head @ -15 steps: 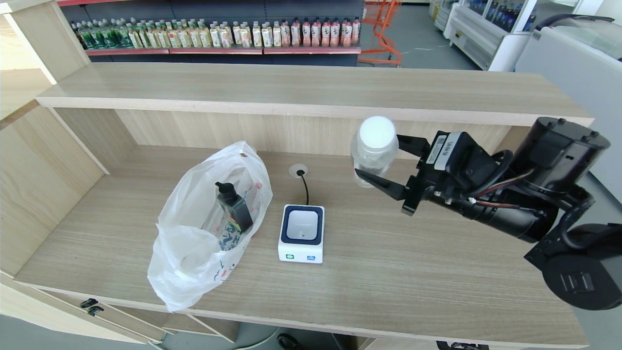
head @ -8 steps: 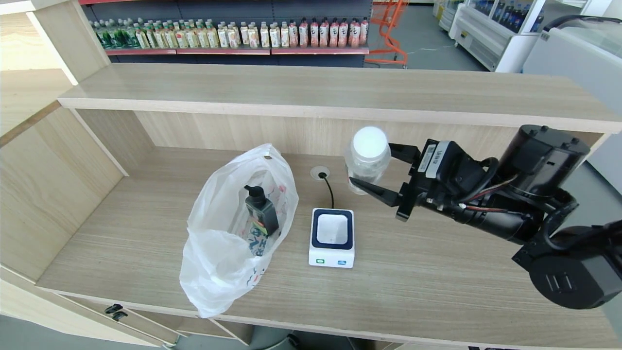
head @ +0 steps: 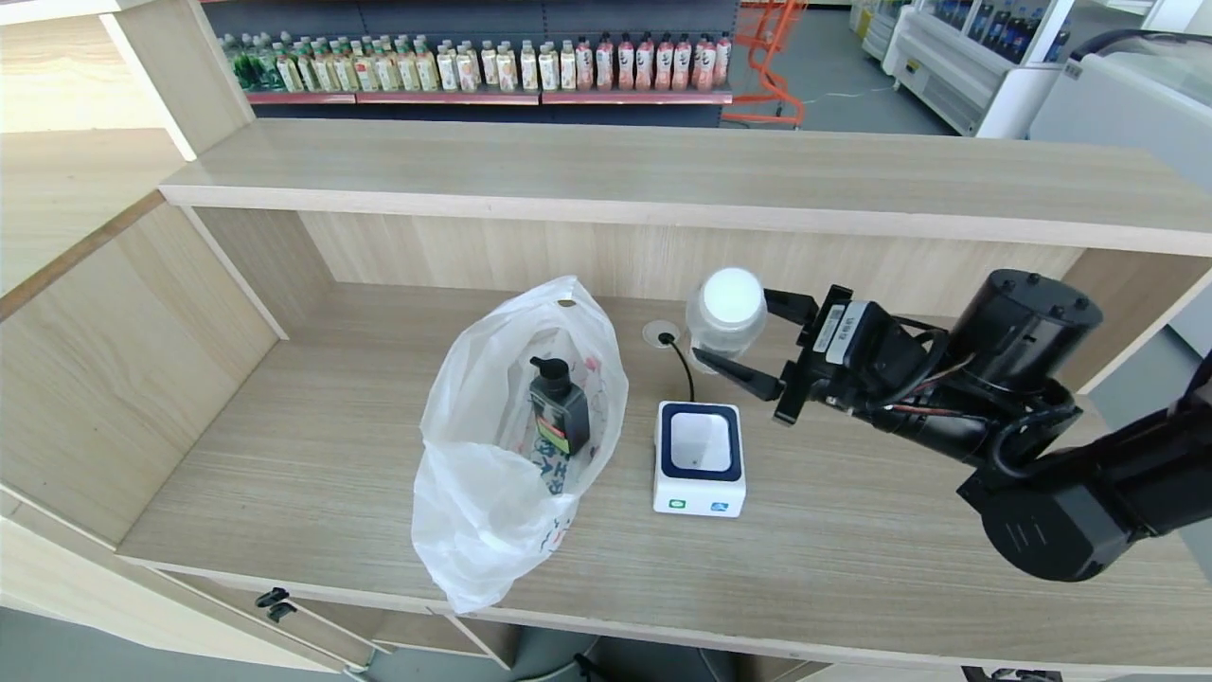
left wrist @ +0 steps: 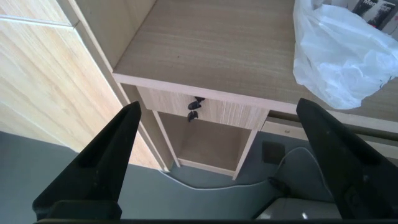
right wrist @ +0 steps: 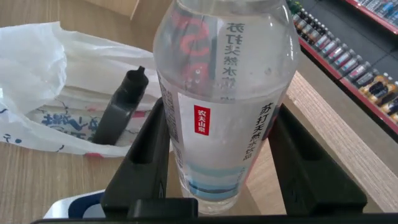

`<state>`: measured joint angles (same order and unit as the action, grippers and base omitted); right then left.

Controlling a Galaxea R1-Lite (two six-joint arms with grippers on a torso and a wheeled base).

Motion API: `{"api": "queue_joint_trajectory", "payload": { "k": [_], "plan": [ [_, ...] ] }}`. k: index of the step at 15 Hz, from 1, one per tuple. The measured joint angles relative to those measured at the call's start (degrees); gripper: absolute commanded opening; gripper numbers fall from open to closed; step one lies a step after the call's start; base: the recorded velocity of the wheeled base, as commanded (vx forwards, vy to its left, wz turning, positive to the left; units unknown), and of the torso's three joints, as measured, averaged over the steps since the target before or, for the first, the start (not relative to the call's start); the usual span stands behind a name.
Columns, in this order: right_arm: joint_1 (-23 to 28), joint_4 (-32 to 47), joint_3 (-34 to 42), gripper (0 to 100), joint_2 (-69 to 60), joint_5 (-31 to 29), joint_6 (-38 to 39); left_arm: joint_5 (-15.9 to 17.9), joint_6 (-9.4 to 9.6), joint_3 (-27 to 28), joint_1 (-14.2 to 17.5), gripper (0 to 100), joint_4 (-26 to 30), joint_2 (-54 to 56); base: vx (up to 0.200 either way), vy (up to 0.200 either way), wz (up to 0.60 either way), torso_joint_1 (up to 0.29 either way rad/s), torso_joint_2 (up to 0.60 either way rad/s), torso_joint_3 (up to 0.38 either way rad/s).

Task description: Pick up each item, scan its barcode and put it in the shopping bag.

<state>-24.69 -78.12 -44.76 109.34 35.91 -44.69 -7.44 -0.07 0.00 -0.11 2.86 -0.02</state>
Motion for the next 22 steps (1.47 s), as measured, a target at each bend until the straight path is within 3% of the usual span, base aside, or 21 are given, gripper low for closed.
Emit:
{"api": "queue_joint_trajectory", "payload": {
  "k": [7, 11, 17, 22],
  "plan": [
    [3.85, -10.67, 4.67, 0, 4.78, 6.6, 0.11, 0.0, 0.02, 0.0, 0.0, 100, 0.0, 0.0, 0.0, 0.0, 0.0, 0.0, 0.0, 0.0],
    [4.53, -11.85, 6.73, 0, 8.58, 10.89, 0.33, -0.02, 0.0, 0.0, 0.04, 100, 0.0, 0.0, 0.0, 0.0, 0.0, 0.0, 0.0, 0.0],
    [4.71, -11.85, 1.44, 0, 13.15, 15.9, 0.18, -0.02, 0.0, 0.0, 0.01, 100, 0.02, 0.0, 0.0, 0.0, 0.0, 0.0, 0.0, 0.0],
    [5.38, -12.2, -1.21, 0, 15.99, 16.36, 0.0, 0.0, 0.0, 0.0, 0.01, 100, 0.0, 0.0, 0.0, 0.0, 0.0, 0.0, 0.0, 0.0]
  ]
}}
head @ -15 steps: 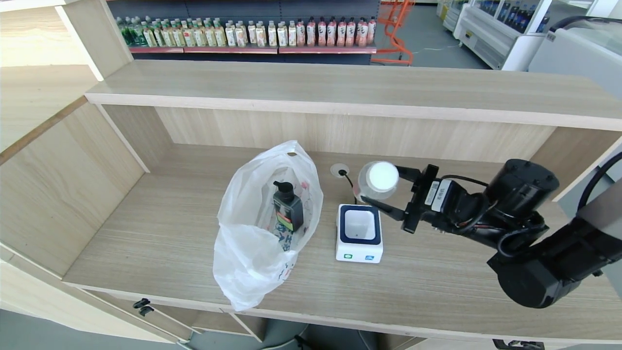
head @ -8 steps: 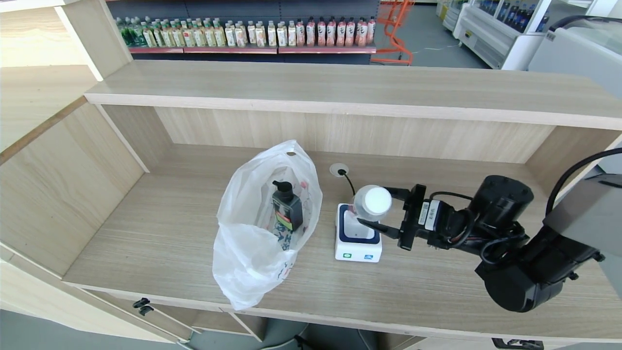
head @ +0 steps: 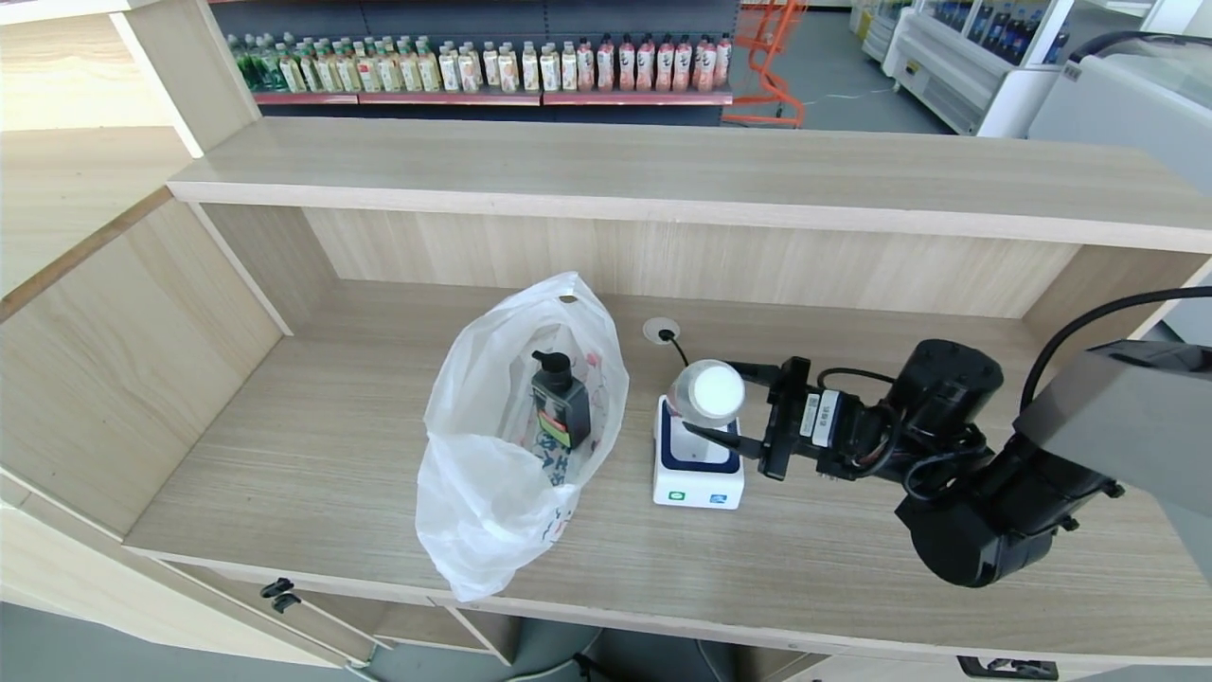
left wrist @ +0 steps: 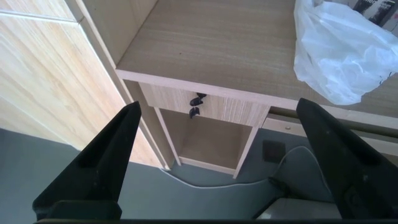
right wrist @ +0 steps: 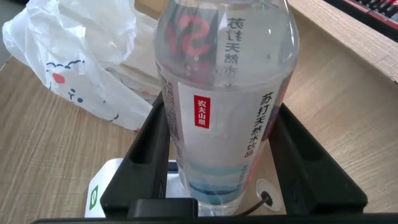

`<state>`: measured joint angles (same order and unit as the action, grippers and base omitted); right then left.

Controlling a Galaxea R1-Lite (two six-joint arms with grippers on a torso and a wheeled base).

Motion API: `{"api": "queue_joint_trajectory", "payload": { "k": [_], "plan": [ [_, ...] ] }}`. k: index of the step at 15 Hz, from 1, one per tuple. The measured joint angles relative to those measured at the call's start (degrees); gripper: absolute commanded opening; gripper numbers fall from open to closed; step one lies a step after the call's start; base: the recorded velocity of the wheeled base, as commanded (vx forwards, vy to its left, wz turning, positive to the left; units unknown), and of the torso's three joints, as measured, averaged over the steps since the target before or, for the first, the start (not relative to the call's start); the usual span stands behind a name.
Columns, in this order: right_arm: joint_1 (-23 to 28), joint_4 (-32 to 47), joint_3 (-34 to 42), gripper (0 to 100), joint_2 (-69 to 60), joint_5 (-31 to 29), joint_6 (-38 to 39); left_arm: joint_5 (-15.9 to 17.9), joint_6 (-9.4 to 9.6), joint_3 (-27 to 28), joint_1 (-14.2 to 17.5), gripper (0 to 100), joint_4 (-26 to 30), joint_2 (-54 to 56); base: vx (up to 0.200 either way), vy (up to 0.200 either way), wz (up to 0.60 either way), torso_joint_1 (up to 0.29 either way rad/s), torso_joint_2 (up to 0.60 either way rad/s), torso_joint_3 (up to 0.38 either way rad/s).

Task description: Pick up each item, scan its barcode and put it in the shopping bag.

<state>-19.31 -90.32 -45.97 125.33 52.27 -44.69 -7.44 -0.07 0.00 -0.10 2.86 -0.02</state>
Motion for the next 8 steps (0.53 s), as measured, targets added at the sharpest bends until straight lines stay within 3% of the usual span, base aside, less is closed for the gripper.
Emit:
{"api": "queue_joint_trajectory", "payload": {
  "k": [8],
  "plan": [
    [-0.21, 0.29, -1.07, 0, 2.49, -0.11, -1.89, 0.0, 0.0, 0.0, 0.0, 100, 0.0, 0.0, 0.0, 0.0, 0.0, 0.0, 0.0, 0.0]
  ]
}}
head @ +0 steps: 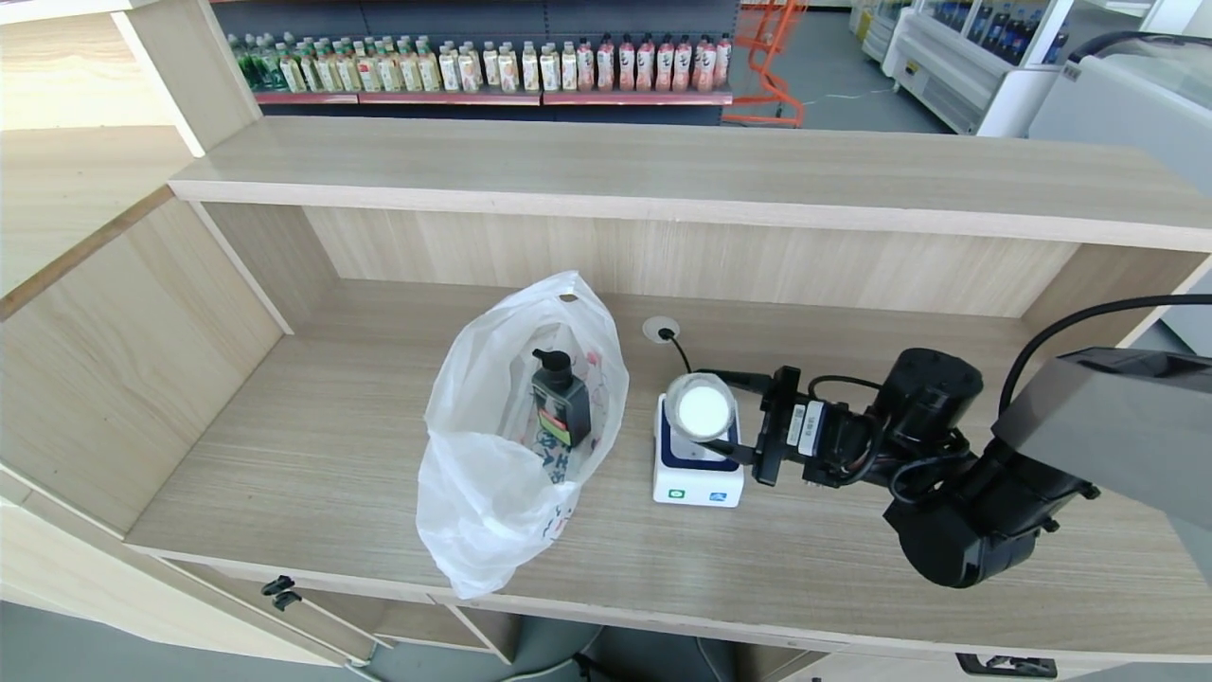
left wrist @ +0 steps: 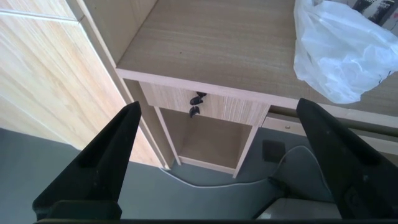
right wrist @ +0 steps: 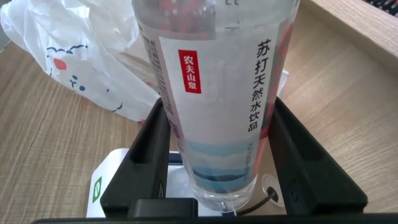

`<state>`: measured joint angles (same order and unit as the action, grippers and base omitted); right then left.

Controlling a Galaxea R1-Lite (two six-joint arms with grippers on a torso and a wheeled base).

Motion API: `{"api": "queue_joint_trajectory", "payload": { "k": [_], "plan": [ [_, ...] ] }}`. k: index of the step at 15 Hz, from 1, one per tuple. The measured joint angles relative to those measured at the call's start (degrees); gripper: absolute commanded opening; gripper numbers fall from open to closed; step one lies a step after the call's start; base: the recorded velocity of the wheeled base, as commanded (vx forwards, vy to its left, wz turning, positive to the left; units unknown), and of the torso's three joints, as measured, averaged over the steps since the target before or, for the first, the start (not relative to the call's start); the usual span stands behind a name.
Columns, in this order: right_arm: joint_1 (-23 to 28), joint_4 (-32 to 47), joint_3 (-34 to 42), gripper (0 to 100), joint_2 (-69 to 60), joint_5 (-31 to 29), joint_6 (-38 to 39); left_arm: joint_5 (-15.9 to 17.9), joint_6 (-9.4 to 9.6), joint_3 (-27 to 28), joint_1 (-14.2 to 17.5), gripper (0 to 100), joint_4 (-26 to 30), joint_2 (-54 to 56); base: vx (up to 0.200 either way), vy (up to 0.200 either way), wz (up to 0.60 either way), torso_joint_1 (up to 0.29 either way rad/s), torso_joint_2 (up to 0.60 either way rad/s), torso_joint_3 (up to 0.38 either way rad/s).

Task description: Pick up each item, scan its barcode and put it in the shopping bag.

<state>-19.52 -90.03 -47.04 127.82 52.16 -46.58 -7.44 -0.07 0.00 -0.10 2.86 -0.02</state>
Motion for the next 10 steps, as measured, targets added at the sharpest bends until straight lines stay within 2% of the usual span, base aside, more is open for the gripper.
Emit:
{"api": "queue_joint_trajectory", "payload": {
  "k": [10],
  "plan": [
    [-0.11, 0.09, -1.55, 0, 1.87, 1.91, -1.07, 0.0, 0.0, 0.0, 0.0, 100, 0.0, 0.0, 0.0, 0.0, 0.0, 0.0, 0.0, 0.0]
  ]
}}
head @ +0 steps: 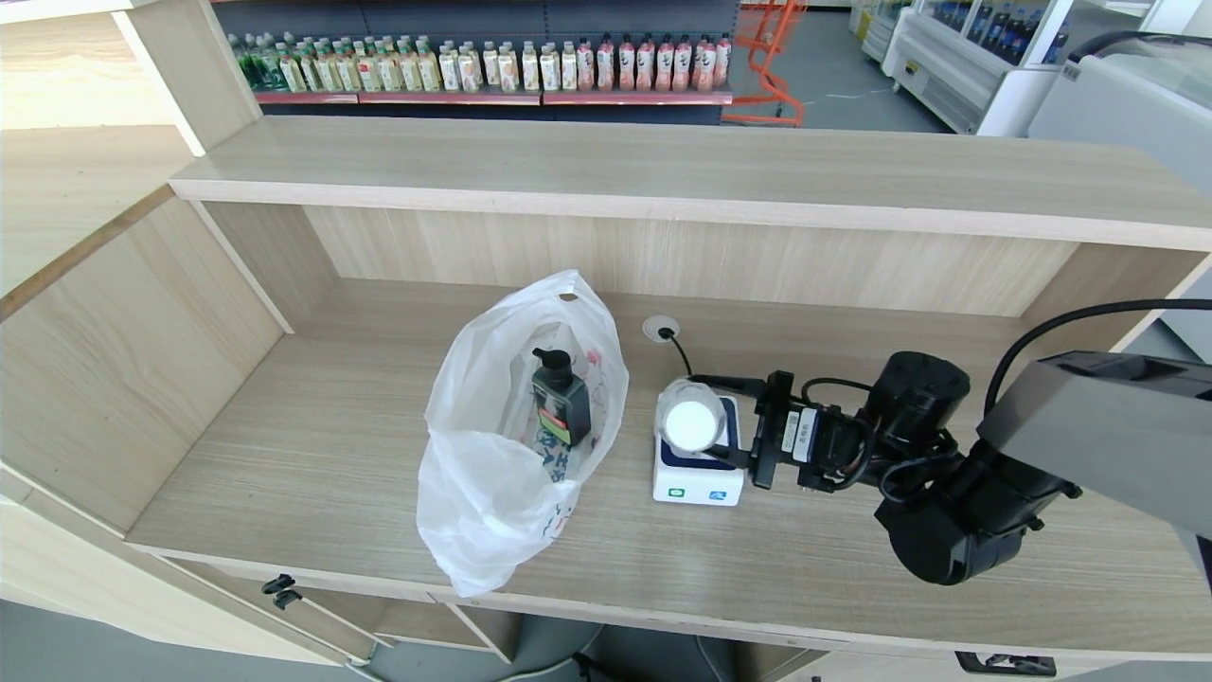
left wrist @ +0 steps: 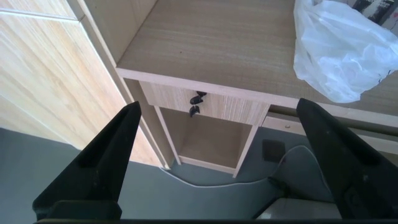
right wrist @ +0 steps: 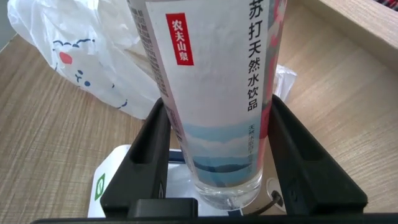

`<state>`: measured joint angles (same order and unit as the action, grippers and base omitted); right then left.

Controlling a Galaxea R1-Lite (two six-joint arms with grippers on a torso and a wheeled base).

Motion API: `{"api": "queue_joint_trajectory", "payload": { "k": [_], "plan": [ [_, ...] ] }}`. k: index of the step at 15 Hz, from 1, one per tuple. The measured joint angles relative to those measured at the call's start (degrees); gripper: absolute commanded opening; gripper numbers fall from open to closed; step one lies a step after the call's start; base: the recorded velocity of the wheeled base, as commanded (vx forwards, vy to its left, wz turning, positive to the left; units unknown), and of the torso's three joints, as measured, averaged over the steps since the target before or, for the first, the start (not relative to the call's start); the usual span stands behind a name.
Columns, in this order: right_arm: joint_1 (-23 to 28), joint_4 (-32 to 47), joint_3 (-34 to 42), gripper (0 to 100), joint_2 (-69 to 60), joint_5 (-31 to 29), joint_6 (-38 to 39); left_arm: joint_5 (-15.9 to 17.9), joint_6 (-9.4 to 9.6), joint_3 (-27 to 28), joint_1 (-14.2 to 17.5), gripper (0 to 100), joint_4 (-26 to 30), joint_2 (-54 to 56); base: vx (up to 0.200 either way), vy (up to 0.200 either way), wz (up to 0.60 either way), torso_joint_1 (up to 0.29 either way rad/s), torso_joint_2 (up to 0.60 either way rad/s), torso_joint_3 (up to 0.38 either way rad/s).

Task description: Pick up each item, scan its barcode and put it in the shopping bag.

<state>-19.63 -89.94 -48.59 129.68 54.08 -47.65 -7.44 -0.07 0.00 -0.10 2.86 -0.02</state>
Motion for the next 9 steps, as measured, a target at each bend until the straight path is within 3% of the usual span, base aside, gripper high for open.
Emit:
{"api": "queue_joint_trajectory", "payload": {
  "k": [9],
  "plan": [
    [2.93, 0.13, 1.05, 0, -0.96, 0.88, 0.2, -0.02, 0.0, 0.0, 0.0, 100, 0.02, 0.0, 0.0, 0.0, 0.0, 0.0, 0.0, 0.0]
  ]
}}
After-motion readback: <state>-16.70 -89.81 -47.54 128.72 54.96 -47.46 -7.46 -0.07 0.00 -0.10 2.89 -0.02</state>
